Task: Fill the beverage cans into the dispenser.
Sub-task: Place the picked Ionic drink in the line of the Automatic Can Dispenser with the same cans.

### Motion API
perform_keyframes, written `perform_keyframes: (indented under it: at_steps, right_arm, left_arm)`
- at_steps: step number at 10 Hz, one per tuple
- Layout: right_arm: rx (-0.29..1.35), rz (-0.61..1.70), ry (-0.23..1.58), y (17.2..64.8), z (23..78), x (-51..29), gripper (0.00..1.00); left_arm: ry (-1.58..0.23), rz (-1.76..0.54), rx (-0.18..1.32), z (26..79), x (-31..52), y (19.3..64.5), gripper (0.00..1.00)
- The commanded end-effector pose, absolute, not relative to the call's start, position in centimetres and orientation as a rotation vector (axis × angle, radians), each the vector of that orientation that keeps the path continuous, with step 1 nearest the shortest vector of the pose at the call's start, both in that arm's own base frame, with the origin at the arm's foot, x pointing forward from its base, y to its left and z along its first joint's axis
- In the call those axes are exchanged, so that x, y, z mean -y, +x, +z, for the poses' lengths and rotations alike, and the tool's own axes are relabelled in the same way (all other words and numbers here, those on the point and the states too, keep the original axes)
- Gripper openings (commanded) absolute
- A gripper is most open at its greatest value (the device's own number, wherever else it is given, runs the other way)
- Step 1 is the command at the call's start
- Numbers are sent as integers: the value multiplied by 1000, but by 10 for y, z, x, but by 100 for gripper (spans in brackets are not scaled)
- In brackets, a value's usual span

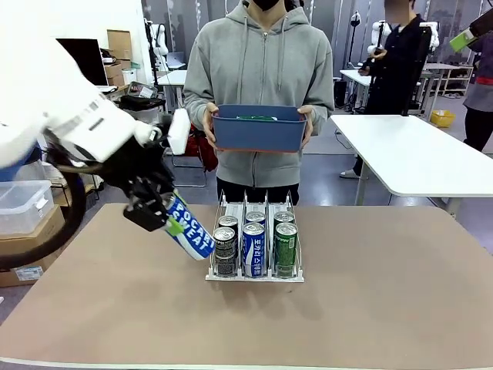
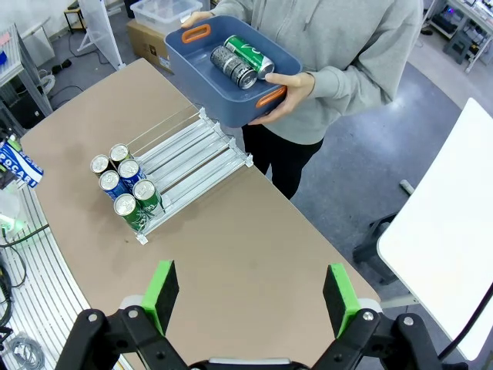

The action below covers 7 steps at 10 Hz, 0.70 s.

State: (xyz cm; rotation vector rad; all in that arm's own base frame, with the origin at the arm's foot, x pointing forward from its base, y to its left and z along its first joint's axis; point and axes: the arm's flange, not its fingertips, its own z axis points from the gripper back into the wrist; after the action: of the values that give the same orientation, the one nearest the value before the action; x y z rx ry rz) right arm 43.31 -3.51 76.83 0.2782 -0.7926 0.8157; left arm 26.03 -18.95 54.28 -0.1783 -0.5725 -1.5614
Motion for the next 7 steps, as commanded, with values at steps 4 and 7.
perform_keyframes:
  at_steps: [4, 7]
  right_arm:
    - [792, 815, 279, 432, 767, 36, 100]
    - [792, 815, 279, 432, 767, 36, 100]
  left_arm:
    - [-125, -1667, 587, 496, 258, 296, 57]
    - [-116, -1668, 544, 487, 253, 291, 57]
